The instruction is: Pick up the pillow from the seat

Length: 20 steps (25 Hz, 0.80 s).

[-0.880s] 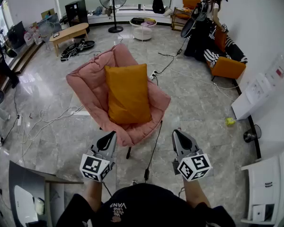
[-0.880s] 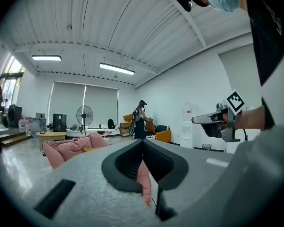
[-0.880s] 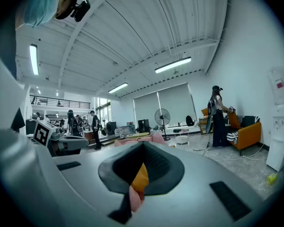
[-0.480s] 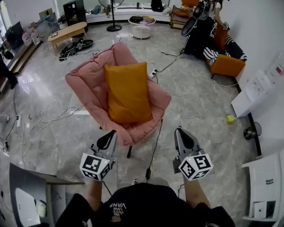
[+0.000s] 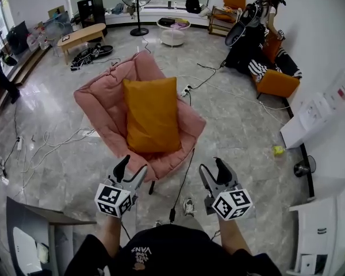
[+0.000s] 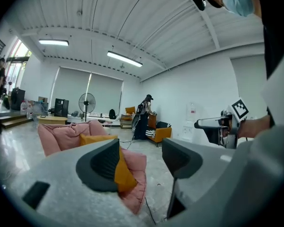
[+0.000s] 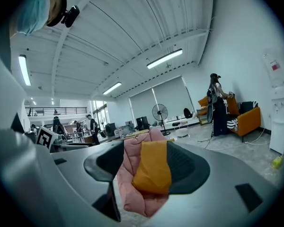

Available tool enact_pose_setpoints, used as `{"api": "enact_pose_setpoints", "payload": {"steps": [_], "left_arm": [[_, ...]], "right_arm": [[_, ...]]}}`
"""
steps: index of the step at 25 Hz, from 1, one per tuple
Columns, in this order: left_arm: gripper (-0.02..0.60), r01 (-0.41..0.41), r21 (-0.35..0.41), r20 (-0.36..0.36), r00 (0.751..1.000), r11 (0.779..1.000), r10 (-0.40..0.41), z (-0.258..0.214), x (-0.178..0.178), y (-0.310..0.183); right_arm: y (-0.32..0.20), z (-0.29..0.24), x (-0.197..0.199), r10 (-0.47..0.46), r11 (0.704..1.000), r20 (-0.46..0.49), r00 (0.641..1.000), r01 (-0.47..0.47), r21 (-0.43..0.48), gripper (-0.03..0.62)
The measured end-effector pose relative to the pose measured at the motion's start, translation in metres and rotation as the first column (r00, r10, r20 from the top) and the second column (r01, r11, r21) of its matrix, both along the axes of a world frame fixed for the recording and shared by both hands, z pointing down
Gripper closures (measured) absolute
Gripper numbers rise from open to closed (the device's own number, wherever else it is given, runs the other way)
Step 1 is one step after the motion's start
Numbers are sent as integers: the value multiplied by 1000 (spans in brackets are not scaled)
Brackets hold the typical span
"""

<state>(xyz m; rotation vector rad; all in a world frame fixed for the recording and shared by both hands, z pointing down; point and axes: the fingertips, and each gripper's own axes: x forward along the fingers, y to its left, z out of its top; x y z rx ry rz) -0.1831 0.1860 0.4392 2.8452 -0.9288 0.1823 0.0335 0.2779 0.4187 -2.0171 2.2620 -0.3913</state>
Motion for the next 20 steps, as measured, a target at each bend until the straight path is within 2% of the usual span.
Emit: {"api": "enact_pose_setpoints", "payload": {"steps": [10, 20], "left_arm": [[290, 100, -10, 5, 995, 995, -100, -3, 74, -38], [288, 209, -18, 14, 978, 978, -209, 2, 131, -51]], "right_arm": [[-52, 8, 83, -77, 996, 17, 997, 77, -34, 319], [-86, 13, 148, -185, 981, 21, 983, 186, -62, 319]]}}
